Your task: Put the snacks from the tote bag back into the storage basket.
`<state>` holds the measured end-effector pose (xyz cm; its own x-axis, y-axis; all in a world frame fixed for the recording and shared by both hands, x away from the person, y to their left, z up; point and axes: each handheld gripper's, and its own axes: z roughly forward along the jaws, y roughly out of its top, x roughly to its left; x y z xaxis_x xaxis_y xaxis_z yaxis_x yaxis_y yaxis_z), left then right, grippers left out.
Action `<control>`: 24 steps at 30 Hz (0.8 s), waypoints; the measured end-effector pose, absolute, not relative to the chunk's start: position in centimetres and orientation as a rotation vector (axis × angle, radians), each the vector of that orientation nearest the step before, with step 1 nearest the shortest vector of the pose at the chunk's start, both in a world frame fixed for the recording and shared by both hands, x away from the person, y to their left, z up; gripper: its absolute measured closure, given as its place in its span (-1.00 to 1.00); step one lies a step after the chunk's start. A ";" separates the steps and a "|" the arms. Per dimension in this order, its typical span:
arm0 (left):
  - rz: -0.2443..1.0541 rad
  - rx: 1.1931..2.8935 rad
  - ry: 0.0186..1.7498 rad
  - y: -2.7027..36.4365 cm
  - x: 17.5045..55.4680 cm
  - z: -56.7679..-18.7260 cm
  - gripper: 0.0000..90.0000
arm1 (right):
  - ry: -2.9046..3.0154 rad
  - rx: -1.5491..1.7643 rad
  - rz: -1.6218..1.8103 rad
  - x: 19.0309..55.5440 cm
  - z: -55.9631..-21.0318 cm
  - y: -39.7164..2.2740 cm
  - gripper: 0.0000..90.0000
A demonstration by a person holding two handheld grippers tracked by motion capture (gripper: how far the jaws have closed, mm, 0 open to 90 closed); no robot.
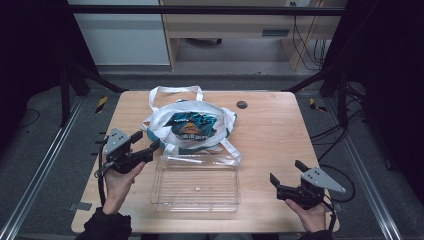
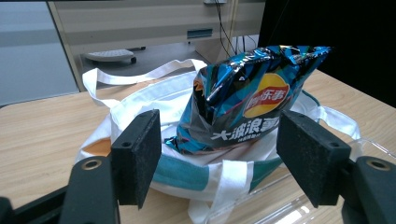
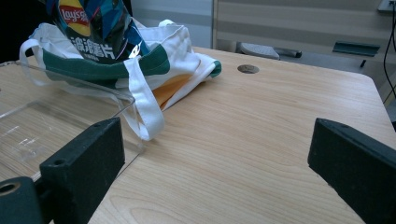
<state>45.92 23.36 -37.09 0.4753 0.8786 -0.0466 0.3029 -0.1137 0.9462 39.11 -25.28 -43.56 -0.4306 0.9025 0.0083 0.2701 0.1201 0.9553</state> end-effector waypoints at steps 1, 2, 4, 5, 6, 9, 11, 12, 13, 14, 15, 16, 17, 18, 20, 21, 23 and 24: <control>0.682 1.664 1.031 23.3 46.1 -37.1 -0.31 | 1.792 1.136 1.327 39.1 -43.6 -25.3 -0.91; 0.682 1.664 1.032 23.2 46.3 -37.0 -0.31 | 1.794 1.136 1.326 39.1 -43.6 -25.3 -0.91; 0.678 1.665 1.036 23.0 46.8 -37.0 -0.31 | 1.797 1.137 1.321 39.1 -43.6 -25.3 -0.91; 0.676 1.668 1.037 22.8 47.0 -37.0 -0.31 | 1.797 1.135 1.321 39.1 -43.6 -25.3 -0.91; 0.675 1.670 1.036 22.7 47.2 -37.1 -0.32 | 1.792 1.139 1.325 39.1 -43.6 -25.3 -0.91; 0.679 1.682 1.034 22.2 47.6 -37.1 -0.32 | 1.790 1.137 1.326 39.1 -43.6 -25.3 -0.91; 0.682 1.691 1.028 21.9 47.9 -37.1 -0.32 | 1.797 1.134 1.320 39.1 -43.6 -25.3 -0.91; 0.680 1.691 1.028 21.8 48.1 -37.2 -0.32 | 1.798 1.134 1.316 39.1 -43.6 -25.3 -0.91; 0.677 1.693 1.026 21.6 48.2 -37.2 -0.32 | 1.799 1.135 1.317 39.1 -43.6 -25.3 -0.91; 0.675 1.694 1.024 21.4 48.4 -37.2 -0.32 | 1.797 1.137 1.320 39.1 -43.6 -25.3 -0.91; 0.673 1.696 1.021 21.3 48.5 -37.2 -0.32 | 1.796 1.137 1.319 39.1 -43.6 -25.3 -0.91; 0.675 1.698 1.018 21.1 48.6 -37.1 -0.32 | 1.799 1.136 1.319 39.1 -43.6 -25.3 -0.91; 0.674 1.700 1.015 21.0 48.8 -37.1 -0.32 | 1.799 1.136 1.321 39.1 -43.6 -25.3 -0.91; 0.675 1.701 1.013 20.9 48.9 -37.1 -0.32 | 1.799 1.138 1.320 39.1 -43.7 -25.3 -0.91; 0.674 1.704 1.011 20.7 49.3 -37.0 -0.32 | 1.804 1.136 1.317 39.2 -43.7 -25.3 -0.91; 0.675 1.706 1.011 20.6 49.4 -37.0 -0.32 | 1.802 1.141 1.321 39.2 -43.7 -25.3 -0.91; 0.676 1.707 1.011 20.5 49.8 -37.1 -0.32 | 1.804 1.142 1.320 39.2 -43.7 -25.3 -0.91; 0.674 1.708 1.013 20.5 50.0 -37.1 -0.32 | 1.804 1.141 1.320 39.2 -43.7 -25.3 -0.91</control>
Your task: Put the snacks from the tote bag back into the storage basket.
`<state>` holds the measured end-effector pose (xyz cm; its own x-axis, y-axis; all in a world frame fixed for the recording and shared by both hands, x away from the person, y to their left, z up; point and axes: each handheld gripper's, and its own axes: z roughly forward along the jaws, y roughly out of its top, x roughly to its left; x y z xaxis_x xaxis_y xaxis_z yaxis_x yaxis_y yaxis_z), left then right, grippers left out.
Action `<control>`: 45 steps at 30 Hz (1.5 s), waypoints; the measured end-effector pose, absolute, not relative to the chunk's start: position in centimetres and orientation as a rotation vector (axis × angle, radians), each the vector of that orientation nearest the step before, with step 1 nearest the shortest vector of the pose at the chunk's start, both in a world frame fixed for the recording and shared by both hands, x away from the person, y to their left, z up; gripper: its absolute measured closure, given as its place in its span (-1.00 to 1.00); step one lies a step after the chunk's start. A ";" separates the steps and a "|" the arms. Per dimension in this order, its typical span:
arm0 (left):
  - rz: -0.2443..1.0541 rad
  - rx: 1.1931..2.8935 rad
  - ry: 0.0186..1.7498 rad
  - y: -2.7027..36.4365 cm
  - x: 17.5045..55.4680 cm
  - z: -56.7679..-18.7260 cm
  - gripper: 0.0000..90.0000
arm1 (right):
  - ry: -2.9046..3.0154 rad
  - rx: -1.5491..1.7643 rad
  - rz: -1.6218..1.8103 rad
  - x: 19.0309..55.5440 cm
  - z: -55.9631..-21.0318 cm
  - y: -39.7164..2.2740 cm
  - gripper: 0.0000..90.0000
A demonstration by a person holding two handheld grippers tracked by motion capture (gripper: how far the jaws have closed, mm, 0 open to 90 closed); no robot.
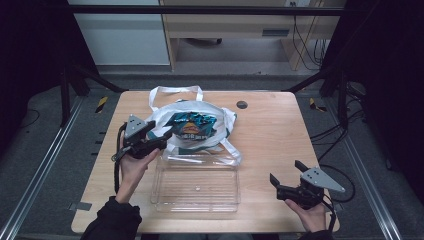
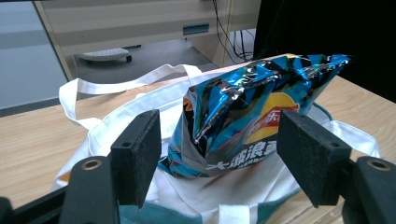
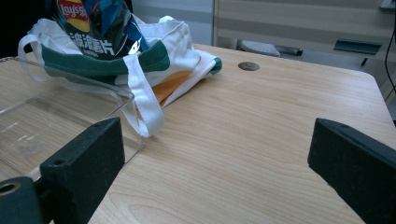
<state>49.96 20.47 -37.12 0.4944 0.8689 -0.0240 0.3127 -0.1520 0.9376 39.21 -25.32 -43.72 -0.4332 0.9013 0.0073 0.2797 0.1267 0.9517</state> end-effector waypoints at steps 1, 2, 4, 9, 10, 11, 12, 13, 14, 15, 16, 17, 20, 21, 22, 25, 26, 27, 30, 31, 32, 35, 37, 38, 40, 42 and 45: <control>0.674 1.707 1.013 20.4 50.1 -37.2 -0.32 | 1.805 1.140 1.319 39.2 -43.7 -25.3 -0.91; 0.676 1.710 1.014 20.4 50.3 -37.2 -0.31 | 1.808 1.140 1.319 39.2 -43.7 -25.3 -0.91; 0.678 1.715 1.014 20.4 50.6 -37.3 -0.31 | 1.809 1.138 1.314 39.3 -43.8 -25.3 -0.91; 0.674 1.727 1.005 20.3 51.4 -37.2 -0.30 | 1.819 1.139 1.309 39.4 -43.8 -25.2 -0.91; 0.671 1.726 1.003 20.2 51.5 -37.2 -0.30 | 1.820 1.140 1.307 39.4 -43.9 -25.2 -0.91; 0.671 1.726 0.999 20.2 51.6 -37.2 -0.29 | 1.821 1.139 1.306 39.4 -43.9 -25.2 -0.91; 0.669 1.728 0.999 20.1 51.7 -37.2 -0.29 | 1.821 1.136 1.304 39.4 -43.9 -25.2 -0.91; 0.668 1.733 1.002 20.0 51.8 -37.3 -0.29 | 1.821 1.134 1.299 39.4 -43.9 -25.2 -0.91; 0.667 1.737 1.003 19.9 52.0 -37.4 -0.29 | 1.819 1.134 1.299 39.4 -43.8 -25.1 -0.91; 0.664 1.744 1.007 19.8 52.1 -37.4 -0.28 | 1.820 1.134 1.300 39.4 -43.8 -25.1 -0.91; 0.662 1.751 1.008 19.6 52.2 -37.6 -0.28 | 1.820 1.136 1.300 39.4 -43.8 -25.1 -0.91; 0.664 1.760 1.007 19.5 52.2 -37.7 -0.28 | 1.821 1.135 1.301 39.4 -43.9 -25.1 -0.91; 0.665 1.771 1.006 19.1 52.6 -37.9 -0.26 | 1.825 1.133 1.302 39.4 -43.9 -25.0 -0.91; 0.664 1.772 1.006 19.0 52.7 -37.9 -0.26 | 1.828 1.134 1.301 39.5 -43.9 -25.0 -0.91; 0.664 1.777 1.003 19.0 52.8 -37.9 -0.26 | 1.827 1.137 1.302 39.5 -43.9 -25.0 -0.91; 0.671 1.783 1.000 18.8 53.1 -38.0 -0.23 | 1.827 1.139 1.300 39.5 -43.9 -25.1 -0.91; 0.672 1.784 0.998 18.7 53.1 -38.0 -0.22 | 1.827 1.141 1.301 39.5 -43.9 -25.1 -0.91; 0.671 1.788 0.997 18.6 53.2 -38.1 -0.21 | 1.828 1.141 1.301 39.5 -43.9 -25.1 -0.91; 0.671 1.802 0.990 18.4 53.4 -38.3 -0.16 | 1.830 1.138 1.300 39.6 -43.9 -25.0 -0.91; 0.673 1.807 0.986 18.3 53.5 -38.4 -0.13 | 1.831 1.134 1.301 39.6 -43.9 -25.0 -0.91; 0.676 1.811 0.984 18.3 53.5 -38.4 -0.11 | 1.833 1.133 1.300 39.6 -43.9 -24.9 -0.91; 0.670 1.820 0.978 18.1 53.7 -38.5 0.00 | 1.839 1.129 1.299 39.6 -43.9 -24.9 -0.91; 0.672 1.823 0.982 18.0 53.7 -38.5 0.08 | 1.840 1.130 1.298 39.6 -43.9 -24.9 -0.91; 0.677 1.826 0.987 18.0 53.6 -38.5 0.14 | 1.840 1.130 1.298 39.6 -43.9 -24.9 -0.91; 0.658 1.828 0.993 18.0 53.6 -38.5 0.26 | 1.840 1.130 1.298 39.6 -43.9 -24.9 -0.91; 0.661 1.836 1.004 18.0 53.5 -38.5 0.37 | 1.841 1.129 1.300 39.6 -43.9 -24.9 -0.91; 0.650 1.830 1.020 17.9 53.5 -38.5 0.64 | 1.844 1.129 1.299 39.6 -43.9 -24.8 -0.91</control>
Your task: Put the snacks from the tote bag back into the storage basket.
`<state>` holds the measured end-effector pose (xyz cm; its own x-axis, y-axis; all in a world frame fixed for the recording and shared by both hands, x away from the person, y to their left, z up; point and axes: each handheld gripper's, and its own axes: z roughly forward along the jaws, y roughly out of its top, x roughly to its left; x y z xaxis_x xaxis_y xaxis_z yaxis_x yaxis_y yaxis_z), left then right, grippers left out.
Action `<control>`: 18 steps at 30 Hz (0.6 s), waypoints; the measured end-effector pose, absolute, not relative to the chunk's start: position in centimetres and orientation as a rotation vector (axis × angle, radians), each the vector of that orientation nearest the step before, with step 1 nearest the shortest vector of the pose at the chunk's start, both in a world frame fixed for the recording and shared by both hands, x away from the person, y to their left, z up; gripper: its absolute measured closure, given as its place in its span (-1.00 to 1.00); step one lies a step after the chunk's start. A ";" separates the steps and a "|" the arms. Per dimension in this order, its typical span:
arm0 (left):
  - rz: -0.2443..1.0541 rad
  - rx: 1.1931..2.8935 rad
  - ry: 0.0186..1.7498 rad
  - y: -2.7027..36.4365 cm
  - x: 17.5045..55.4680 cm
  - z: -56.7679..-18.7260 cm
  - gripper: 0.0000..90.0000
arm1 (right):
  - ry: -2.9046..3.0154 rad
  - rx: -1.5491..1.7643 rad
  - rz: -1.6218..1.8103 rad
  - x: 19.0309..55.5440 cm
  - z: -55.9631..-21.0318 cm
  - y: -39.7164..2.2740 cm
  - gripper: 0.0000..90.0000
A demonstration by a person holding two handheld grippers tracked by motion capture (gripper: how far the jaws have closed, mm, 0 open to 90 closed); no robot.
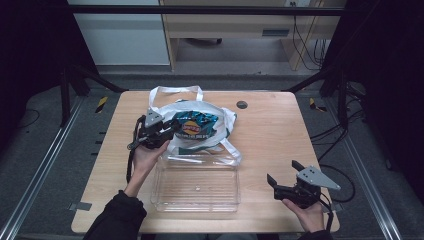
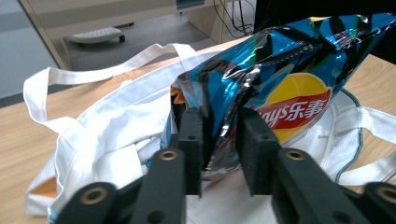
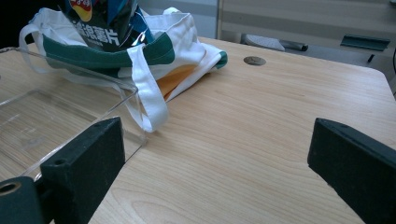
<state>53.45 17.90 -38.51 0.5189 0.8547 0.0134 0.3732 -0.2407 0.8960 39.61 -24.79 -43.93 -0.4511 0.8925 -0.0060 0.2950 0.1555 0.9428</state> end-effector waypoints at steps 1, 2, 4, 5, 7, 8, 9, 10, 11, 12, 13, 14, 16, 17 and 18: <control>0.645 1.829 1.025 17.9 53.4 -38.5 0.64 | 1.844 1.129 1.299 39.6 -43.9 -24.8 -0.91; 0.640 1.832 1.026 18.0 53.4 -38.5 0.71 | 1.845 1.130 1.299 39.6 -43.9 -24.8 -0.91; 0.622 1.834 1.024 18.2 53.3 -38.5 0.83 | 1.845 1.131 1.299 39.6 -43.9 -24.8 -0.91; 0.613 1.832 1.020 18.2 53.3 -38.4 0.88 | 1.846 1.131 1.300 39.6 -43.9 -24.8 -0.91; 0.615 1.835 1.022 18.1 53.1 -38.4 0.94 | 1.846 1.130 1.302 39.6 -43.9 -24.8 -0.90; 0.616 1.836 1.018 18.0 53.0 -38.4 0.96 | 1.845 1.129 1.302 39.6 -43.9 -24.8 -0.90; 0.615 1.834 1.016 17.9 52.9 -38.4 0.97 | 1.846 1.132 1.303 39.6 -43.9 -24.8 -0.91; 0.616 1.835 1.018 17.9 52.8 -38.3 0.97 | 1.845 1.132 1.301 39.6 -43.9 -24.9 -0.90; 0.613 1.836 1.019 17.8 52.7 -38.3 0.98 | 1.845 1.132 1.303 39.6 -43.9 -24.9 -0.90; 0.611 1.838 1.020 17.8 52.6 -38.2 0.98 | 1.845 1.131 1.305 39.6 -43.9 -24.9 -0.90; 0.613 1.841 1.021 17.7 52.4 -38.2 0.98 | 1.844 1.132 1.307 39.5 -43.9 -24.9 -0.90; 0.616 1.843 1.017 17.7 52.2 -38.2 0.97 | 1.844 1.132 1.307 39.5 -43.9 -24.9 -0.90; 0.634 1.843 1.013 17.5 52.0 -38.3 0.95 | 1.843 1.135 1.307 39.5 -43.9 -24.9 -0.91; 0.634 1.846 1.005 17.5 51.9 -38.3 0.90 | 1.842 1.136 1.306 39.5 -43.8 -24.9 -0.90; 0.641 1.838 1.003 17.6 51.9 -38.3 0.82 | 1.841 1.135 1.306 39.5 -43.8 -24.9 -0.91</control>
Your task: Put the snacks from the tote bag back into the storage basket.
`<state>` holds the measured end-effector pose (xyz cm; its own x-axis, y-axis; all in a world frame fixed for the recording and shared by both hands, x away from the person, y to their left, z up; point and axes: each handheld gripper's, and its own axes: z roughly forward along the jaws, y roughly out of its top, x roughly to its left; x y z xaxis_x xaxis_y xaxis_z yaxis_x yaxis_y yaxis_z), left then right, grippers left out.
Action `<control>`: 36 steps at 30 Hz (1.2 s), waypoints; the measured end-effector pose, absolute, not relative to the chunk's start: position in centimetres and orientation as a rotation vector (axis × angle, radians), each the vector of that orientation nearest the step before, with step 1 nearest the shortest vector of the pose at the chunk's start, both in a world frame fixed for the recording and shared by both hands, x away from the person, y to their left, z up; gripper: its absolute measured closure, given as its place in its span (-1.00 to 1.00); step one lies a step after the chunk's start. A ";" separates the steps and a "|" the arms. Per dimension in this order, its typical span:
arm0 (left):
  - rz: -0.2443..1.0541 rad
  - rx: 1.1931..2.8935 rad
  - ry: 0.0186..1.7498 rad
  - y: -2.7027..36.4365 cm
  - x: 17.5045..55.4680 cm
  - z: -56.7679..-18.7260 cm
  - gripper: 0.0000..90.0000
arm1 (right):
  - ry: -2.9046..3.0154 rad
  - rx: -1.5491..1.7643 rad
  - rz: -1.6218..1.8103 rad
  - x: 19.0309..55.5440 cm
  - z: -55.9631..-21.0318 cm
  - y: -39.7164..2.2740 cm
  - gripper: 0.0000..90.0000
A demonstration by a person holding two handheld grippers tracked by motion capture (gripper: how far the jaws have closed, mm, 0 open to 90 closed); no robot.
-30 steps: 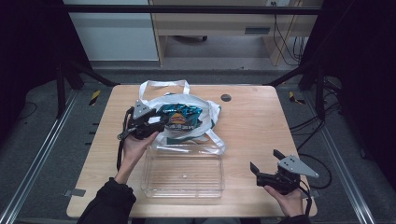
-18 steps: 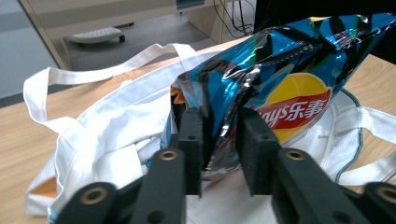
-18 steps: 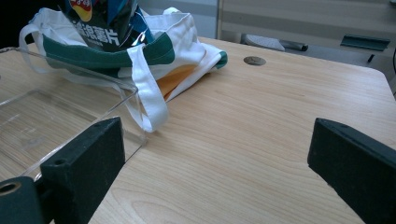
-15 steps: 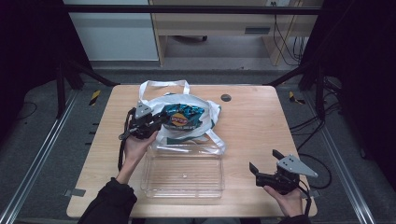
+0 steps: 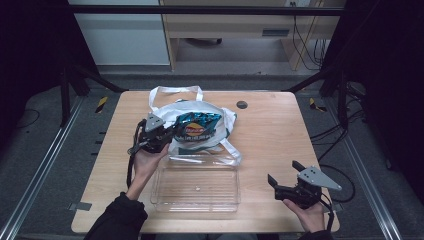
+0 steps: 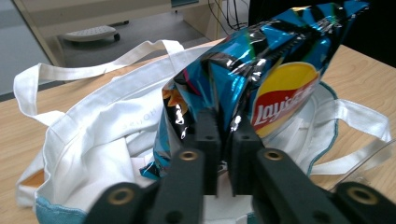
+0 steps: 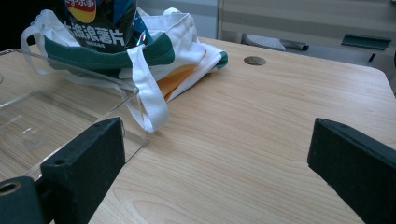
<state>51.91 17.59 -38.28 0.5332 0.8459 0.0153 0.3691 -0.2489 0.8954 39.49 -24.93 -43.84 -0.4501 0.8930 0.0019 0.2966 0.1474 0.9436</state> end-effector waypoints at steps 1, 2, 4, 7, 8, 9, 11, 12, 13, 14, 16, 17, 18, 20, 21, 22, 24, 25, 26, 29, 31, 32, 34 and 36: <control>0.655 1.826 0.999 17.6 51.9 -38.2 0.69 | 1.841 1.135 1.306 39.5 -43.8 -24.9 -0.90; 0.663 1.812 0.989 17.7 52.0 -38.1 0.54 | 1.842 1.135 1.307 39.5 -43.8 -24.9 -0.90; 0.678 1.793 0.969 17.8 52.1 -37.9 0.28 | 1.844 1.134 1.308 39.5 -43.9 -24.9 -0.90; 0.682 1.781 0.946 17.7 52.6 -37.8 0.11 | 1.848 1.133 1.302 39.6 -43.9 -24.9 -0.91; 0.679 1.779 0.943 17.7 52.7 -37.7 0.09 | 1.848 1.133 1.301 39.6 -43.9 -24.9 -0.91; 0.676 1.780 0.943 17.6 52.9 -37.8 0.10 | 1.850 1.136 1.303 39.6 -43.9 -24.9 -0.91; 0.667 1.786 0.947 17.5 53.1 -37.9 0.11 | 1.853 1.135 1.301 39.7 -43.9 -24.8 -0.90; 0.662 1.791 0.949 17.5 53.1 -37.9 0.14 | 1.854 1.135 1.300 39.7 -43.9 -24.8 -0.90; 0.659 1.796 0.951 17.4 53.2 -38.0 0.18 | 1.855 1.132 1.299 39.7 -43.9 -24.8 -0.91; 0.654 1.803 0.955 17.3 53.2 -38.0 0.25 | 1.856 1.133 1.299 39.7 -44.0 -24.8 -0.90; 0.667 1.814 0.970 17.2 53.2 -38.1 0.42 | 1.858 1.137 1.303 39.7 -44.0 -24.8 -0.91; 0.671 1.816 0.975 17.1 53.2 -38.1 0.51 | 1.858 1.135 1.302 39.7 -44.0 -24.7 -0.91; 0.672 1.816 0.979 17.1 53.2 -38.1 0.61 | 1.858 1.131 1.303 39.7 -44.0 -24.7 -0.90; 0.668 1.813 0.990 17.1 53.2 -38.1 0.78 | 1.859 1.130 1.303 39.7 -44.0 -24.7 -0.91; 0.666 1.813 0.991 17.2 53.2 -38.1 0.84 | 1.858 1.129 1.303 39.7 -44.0 -24.7 -0.90; 0.669 1.818 0.993 17.3 53.2 -38.0 0.88 | 1.859 1.133 1.302 39.7 -44.0 -24.7 -0.90; 0.661 1.802 1.004 17.4 53.1 -38.1 0.95 | 1.859 1.134 1.303 39.7 -44.0 -24.8 -0.90; 0.650 1.799 1.008 17.5 53.2 -38.1 0.96 | 1.859 1.132 1.302 39.7 -43.9 -24.8 -0.90; 0.645 1.789 1.012 17.5 53.1 -38.1 0.96 | 1.859 1.131 1.302 39.7 -43.9 -24.8 -0.90; 0.629 1.761 1.008 17.7 53.0 -38.0 0.98 | 1.860 1.128 1.298 39.7 -43.9 -24.8 -0.90; 0.629 1.742 1.000 17.9 52.7 -37.7 0.99 | 1.860 1.128 1.299 39.7 -43.9 -24.8 -0.90; 0.629 1.733 0.996 17.9 52.6 -37.6 0.99 | 1.861 1.126 1.298 39.7 -43.9 -24.8 -0.90; 0.625 1.713 0.984 18.1 52.4 -37.3 0.99 | 1.861 1.134 1.303 39.7 -43.9 -24.8 -0.90; 0.622 1.699 0.971 18.2 52.1 -36.9 0.99 | 1.861 1.136 1.304 39.7 -43.9 -24.8 -0.90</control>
<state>52.11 18.22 -36.90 0.5382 0.8412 -0.0521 0.3043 -0.1363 0.9428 39.66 -24.83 -43.91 -0.4600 0.8879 0.0043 0.3071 0.1546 0.9391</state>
